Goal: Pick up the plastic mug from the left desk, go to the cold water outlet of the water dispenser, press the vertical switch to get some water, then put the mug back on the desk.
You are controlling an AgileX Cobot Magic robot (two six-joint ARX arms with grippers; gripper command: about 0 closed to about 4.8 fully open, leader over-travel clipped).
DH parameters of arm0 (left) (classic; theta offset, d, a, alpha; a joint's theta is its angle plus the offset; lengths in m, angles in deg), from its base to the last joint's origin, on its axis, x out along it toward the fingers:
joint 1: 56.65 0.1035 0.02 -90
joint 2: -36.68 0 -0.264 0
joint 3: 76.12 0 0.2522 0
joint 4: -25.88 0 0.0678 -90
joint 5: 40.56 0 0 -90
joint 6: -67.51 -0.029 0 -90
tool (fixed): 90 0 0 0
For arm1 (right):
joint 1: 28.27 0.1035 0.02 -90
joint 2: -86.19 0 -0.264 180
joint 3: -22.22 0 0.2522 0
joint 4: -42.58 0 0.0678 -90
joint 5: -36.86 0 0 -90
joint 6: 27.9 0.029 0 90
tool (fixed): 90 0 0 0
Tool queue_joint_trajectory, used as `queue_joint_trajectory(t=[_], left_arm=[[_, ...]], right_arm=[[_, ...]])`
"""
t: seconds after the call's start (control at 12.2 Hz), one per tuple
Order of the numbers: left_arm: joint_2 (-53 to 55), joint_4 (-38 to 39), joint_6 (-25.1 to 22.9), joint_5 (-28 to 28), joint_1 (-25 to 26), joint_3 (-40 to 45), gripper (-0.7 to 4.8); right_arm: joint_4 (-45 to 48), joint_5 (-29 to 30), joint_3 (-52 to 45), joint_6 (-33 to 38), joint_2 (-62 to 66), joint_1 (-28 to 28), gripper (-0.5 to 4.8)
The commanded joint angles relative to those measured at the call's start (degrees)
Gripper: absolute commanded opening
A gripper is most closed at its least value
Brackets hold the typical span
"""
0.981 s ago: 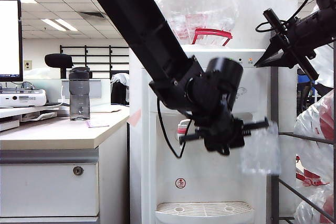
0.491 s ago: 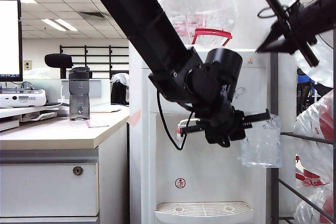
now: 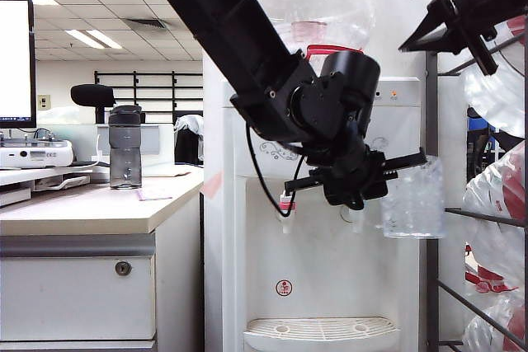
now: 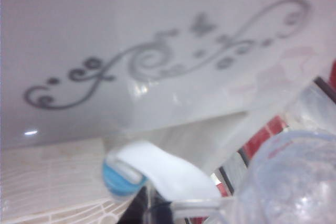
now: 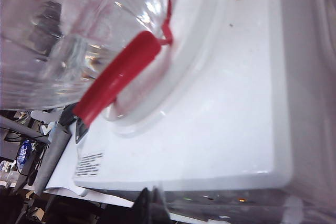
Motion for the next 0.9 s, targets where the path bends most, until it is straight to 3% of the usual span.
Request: queue_joint_trajectory(t=[0.08, 0.9], left_arm=[[-2.1, -5.2, -0.3, -0.1, -1.7, -0.5, -0.07], [-8.7, -6.0, -4.4, -0.1, -3.7, -0.5, -0.07]], right_arm=[[0.8, 0.3, 0.2, -0.4, -2.4, -0.7, -0.05], [-0.3, 0.6, 0.8, -0.4, -11.6, -2.8, -0.05]])
